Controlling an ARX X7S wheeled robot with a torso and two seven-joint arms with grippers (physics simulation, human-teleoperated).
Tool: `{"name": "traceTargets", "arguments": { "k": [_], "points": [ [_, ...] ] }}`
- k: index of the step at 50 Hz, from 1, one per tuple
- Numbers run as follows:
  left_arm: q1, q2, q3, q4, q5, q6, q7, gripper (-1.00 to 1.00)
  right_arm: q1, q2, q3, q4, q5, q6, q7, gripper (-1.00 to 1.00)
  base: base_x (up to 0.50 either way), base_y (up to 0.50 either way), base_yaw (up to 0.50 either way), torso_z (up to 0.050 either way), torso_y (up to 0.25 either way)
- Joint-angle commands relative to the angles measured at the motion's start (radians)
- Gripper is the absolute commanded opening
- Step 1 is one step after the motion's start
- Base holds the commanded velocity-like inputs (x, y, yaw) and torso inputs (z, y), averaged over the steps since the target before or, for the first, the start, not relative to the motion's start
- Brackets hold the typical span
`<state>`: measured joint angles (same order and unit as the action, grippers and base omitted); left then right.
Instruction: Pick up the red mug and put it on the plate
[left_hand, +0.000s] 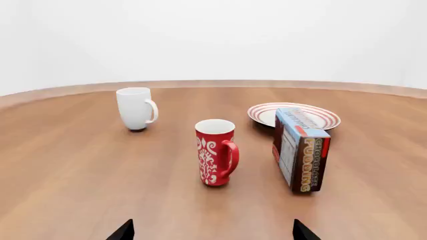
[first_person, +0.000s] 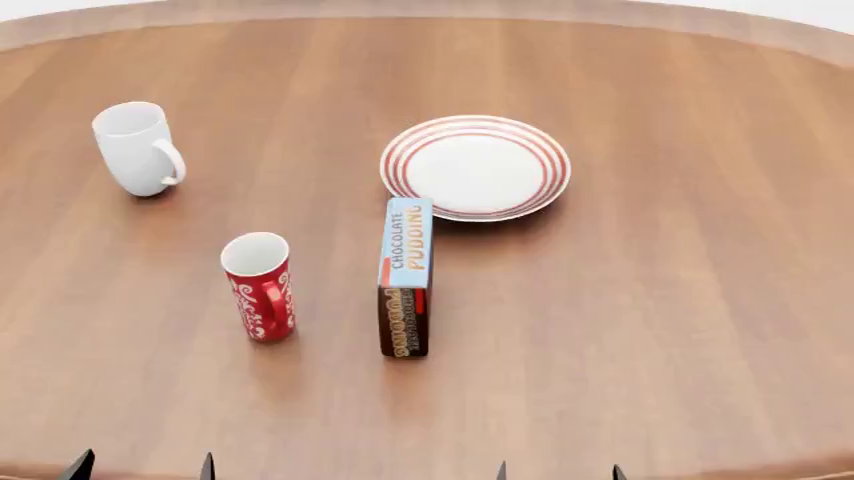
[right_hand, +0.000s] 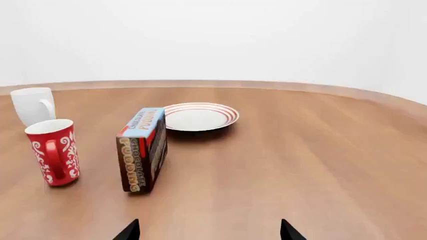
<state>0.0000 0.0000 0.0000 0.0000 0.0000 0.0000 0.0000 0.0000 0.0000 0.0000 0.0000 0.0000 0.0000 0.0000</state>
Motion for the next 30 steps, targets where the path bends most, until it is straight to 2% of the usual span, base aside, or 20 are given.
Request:
{"name": "traceTargets", "arguments": {
  "k": [1, 17, 30],
  "points": [
    [0.0, -0.015, 0.017, 0.001, -0.014, -0.004, -0.023, 1.0, 0.006, 0.013, -0.016, 0.01, 0.01, 0.003, 0.035, 1.0, 0.0, 0.0, 0.0, 0.0, 0.0],
    [-0.002, -0.058, 0.068, -0.006, -0.059, 0.018, -0.062, 1.0, -0.003, 0.057, -0.068, 0.0, 0.062, -0.007, 0.065, 1.0, 0.0, 0.0, 0.0, 0.0, 0.0],
    [-0.01, -0.069, 0.086, -0.076, -0.054, 0.213, -0.088, 1.0, -0.005, 0.074, -0.09, -0.007, 0.076, -0.003, 0.091, 1.0, 0.0, 0.0, 0.0, 0.0, 0.0]
  ]
}}
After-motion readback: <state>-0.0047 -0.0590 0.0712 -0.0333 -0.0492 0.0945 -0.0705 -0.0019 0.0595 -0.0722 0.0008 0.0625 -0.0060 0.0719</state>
